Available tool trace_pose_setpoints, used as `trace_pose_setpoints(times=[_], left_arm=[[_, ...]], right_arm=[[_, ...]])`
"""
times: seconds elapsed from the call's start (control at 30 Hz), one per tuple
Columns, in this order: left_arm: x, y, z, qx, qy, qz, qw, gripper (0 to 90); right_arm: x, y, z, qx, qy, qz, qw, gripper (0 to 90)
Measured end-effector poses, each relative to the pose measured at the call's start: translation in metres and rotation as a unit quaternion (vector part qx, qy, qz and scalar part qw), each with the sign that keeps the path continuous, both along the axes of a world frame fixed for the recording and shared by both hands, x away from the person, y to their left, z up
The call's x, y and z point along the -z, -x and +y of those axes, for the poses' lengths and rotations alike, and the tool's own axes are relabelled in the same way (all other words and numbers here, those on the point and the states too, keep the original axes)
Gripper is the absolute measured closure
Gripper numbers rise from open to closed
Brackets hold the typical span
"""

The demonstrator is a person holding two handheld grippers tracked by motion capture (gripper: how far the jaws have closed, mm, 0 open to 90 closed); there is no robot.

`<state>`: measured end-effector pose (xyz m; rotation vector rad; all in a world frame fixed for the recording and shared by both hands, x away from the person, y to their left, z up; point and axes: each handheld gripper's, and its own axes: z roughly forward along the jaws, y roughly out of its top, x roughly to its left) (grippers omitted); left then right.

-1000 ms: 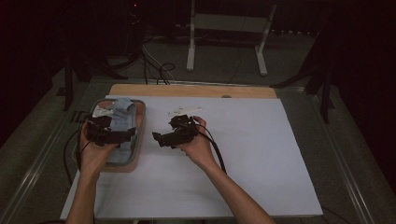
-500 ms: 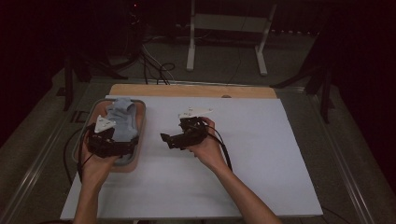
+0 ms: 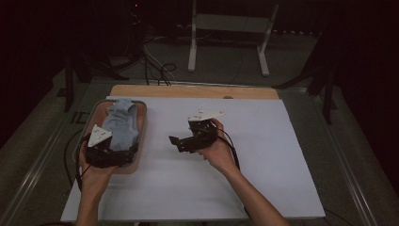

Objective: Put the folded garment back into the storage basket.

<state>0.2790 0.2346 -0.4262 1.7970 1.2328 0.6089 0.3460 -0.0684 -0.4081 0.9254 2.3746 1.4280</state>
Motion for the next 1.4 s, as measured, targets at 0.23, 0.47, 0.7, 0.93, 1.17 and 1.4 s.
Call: trace_pose_setpoints(times=[0.23, 0.47, 0.7, 0.93, 1.17, 1.4], left_arm=[[0.005, 0.007, 0.002, 0.002, 0.009, -0.016, 0.9998, 0.2], [0.003, 0.011, 0.001, 0.0, 0.005, -0.031, 0.9995, 0.3], [0.002, 0.013, 0.001, -0.001, 0.008, -0.037, 0.9993, 0.3], [0.003, 0.013, 0.002, -0.002, 0.009, -0.035, 0.9993, 0.2], [0.003, 0.014, 0.003, -0.001, 0.012, -0.038, 0.9992, 0.2], [0.003, 0.014, 0.005, -0.005, 0.015, -0.04, 0.9991, 0.3]], right_arm=[[-0.002, 0.006, -0.026, 0.007, -0.01, -0.007, 0.9999, 8.0], [-0.003, 0.012, -0.053, 0.019, -0.024, -0.012, 0.9995, 8.0], [-0.005, 0.019, -0.078, 0.037, -0.029, -0.029, 0.9985, 8.0], [-0.007, 0.028, -0.099, 0.056, -0.027, -0.049, 0.9969, 8.0], [-0.007, 0.035, -0.123, 0.086, -0.036, -0.067, 0.9934, 8.0], [-0.004, 0.041, -0.146, 0.109, -0.05, -0.073, 0.9901, 8.0]])
